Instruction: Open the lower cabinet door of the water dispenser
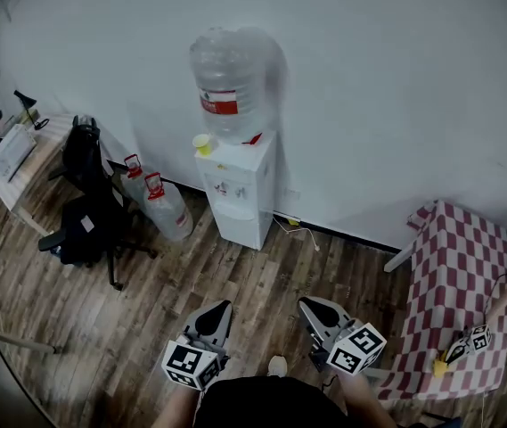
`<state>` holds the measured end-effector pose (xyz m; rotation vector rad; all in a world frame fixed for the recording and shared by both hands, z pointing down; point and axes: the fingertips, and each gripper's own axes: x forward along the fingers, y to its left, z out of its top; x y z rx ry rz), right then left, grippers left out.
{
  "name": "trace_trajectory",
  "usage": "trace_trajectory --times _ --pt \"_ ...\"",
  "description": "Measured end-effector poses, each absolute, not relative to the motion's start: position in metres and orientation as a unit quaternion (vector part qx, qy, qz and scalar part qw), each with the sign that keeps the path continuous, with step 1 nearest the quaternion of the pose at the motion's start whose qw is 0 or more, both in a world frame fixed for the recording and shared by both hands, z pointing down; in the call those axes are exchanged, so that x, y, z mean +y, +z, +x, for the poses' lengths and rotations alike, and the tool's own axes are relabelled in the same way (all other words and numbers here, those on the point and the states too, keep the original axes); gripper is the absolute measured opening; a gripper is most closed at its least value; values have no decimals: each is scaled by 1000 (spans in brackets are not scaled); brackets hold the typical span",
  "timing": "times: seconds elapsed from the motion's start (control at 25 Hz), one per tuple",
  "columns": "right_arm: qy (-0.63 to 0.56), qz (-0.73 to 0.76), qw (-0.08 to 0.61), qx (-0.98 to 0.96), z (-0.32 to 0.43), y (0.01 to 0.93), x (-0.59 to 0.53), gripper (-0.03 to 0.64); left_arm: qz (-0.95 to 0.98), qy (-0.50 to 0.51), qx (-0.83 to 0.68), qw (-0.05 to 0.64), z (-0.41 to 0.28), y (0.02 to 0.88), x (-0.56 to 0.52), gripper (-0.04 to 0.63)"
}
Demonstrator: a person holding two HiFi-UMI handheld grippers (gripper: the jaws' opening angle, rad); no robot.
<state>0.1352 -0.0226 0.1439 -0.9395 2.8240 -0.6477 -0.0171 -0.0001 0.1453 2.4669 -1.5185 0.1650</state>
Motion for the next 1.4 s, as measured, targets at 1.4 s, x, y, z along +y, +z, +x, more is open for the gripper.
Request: trace_trajectory --times 1.4 --pt "-192 -319 -36 927 74 279 -284 23 844 99 -494 183 -34 265 -244 14"
